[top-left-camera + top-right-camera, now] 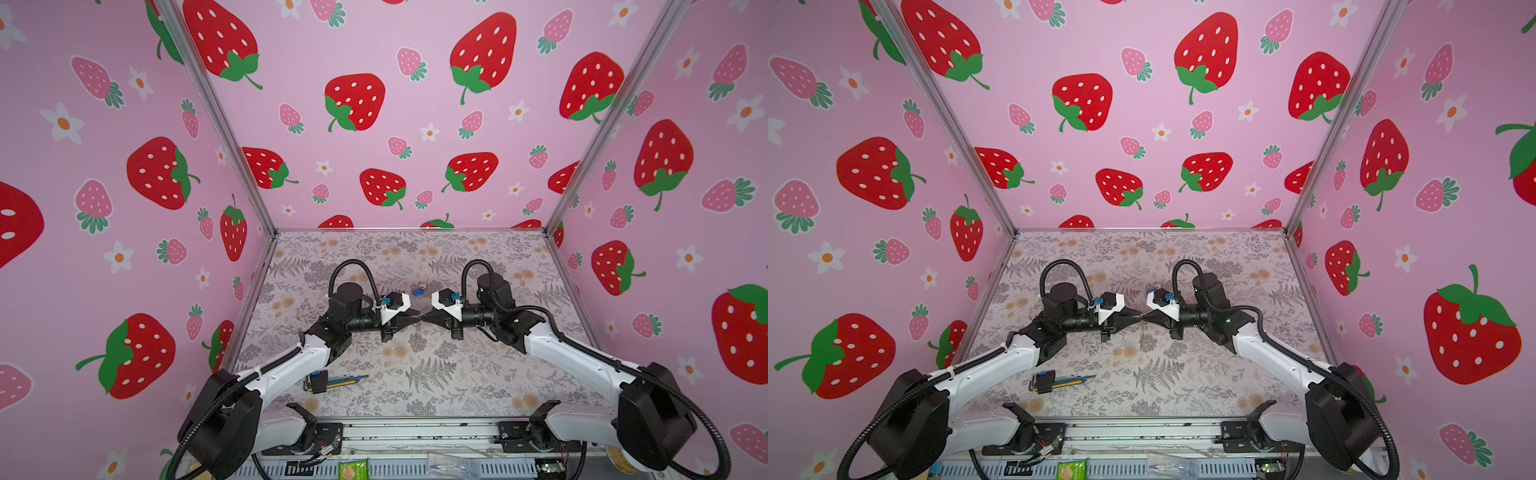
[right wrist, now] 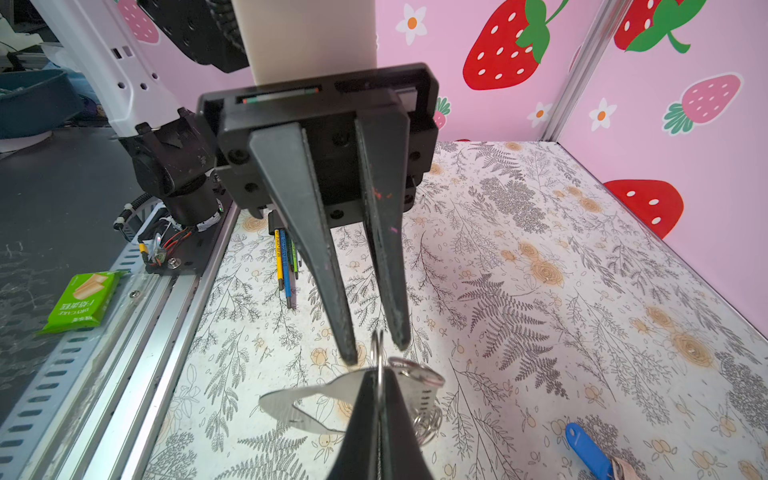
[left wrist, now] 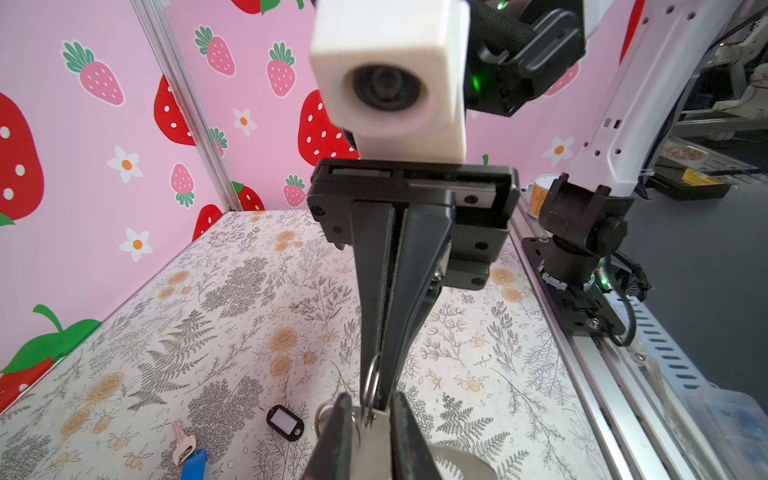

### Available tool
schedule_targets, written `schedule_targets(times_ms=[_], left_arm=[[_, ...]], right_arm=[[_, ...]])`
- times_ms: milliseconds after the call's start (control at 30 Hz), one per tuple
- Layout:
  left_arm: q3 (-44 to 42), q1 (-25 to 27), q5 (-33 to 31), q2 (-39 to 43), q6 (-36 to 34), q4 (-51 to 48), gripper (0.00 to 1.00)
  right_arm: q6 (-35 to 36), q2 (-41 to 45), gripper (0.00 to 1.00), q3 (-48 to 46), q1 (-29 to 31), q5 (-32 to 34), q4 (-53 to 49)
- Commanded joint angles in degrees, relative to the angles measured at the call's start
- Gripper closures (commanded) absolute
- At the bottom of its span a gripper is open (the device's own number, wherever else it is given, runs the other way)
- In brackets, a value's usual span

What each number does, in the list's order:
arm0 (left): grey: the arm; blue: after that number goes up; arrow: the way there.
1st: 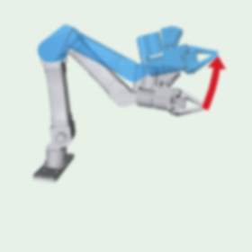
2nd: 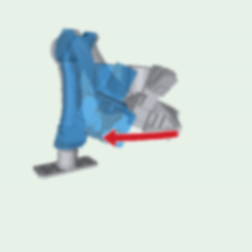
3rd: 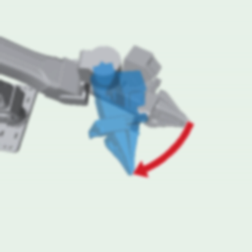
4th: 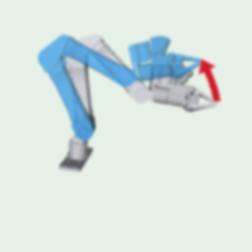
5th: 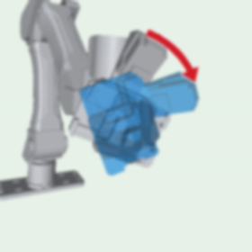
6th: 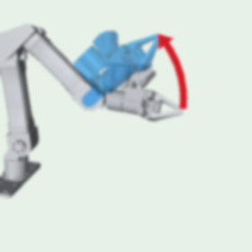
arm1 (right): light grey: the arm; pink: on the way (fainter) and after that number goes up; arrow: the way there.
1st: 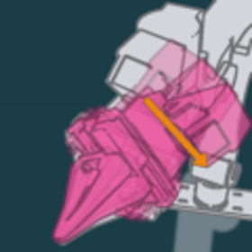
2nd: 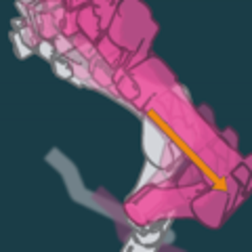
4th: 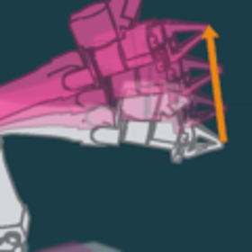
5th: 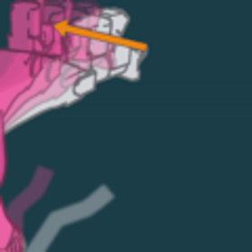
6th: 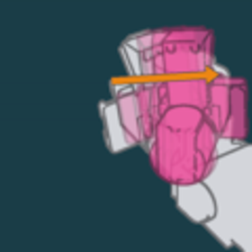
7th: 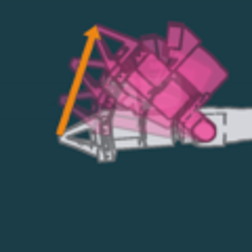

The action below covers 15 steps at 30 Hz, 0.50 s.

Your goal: Put the keys on the keyring

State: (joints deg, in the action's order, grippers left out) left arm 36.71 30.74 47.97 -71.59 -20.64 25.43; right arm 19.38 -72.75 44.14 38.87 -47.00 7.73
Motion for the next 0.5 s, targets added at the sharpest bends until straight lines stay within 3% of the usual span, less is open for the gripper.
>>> schedule_targets(times_ms=[0, 300, 467], left_arm=[[2.4, -0.1, -1.6, 1.8, -2.7, -3.8, 0.74], [1.4, -1.5, -7.0, 4.2, -0.8, -6.6, 0.69], [4.2, -3.6, -12.6, 0.8, 8.6, -7.8, 0.64]], right_arm=[[1.5, 2.3, 0.96, -1.1, 0.0, 1.4, 1.5], [4.5, 5.3, 0.97, -3.5, 0.0, 9.2, 4.1], [2.1, 5.6, 0.97, -3.7, -0.1, 15.0, 1.9]])
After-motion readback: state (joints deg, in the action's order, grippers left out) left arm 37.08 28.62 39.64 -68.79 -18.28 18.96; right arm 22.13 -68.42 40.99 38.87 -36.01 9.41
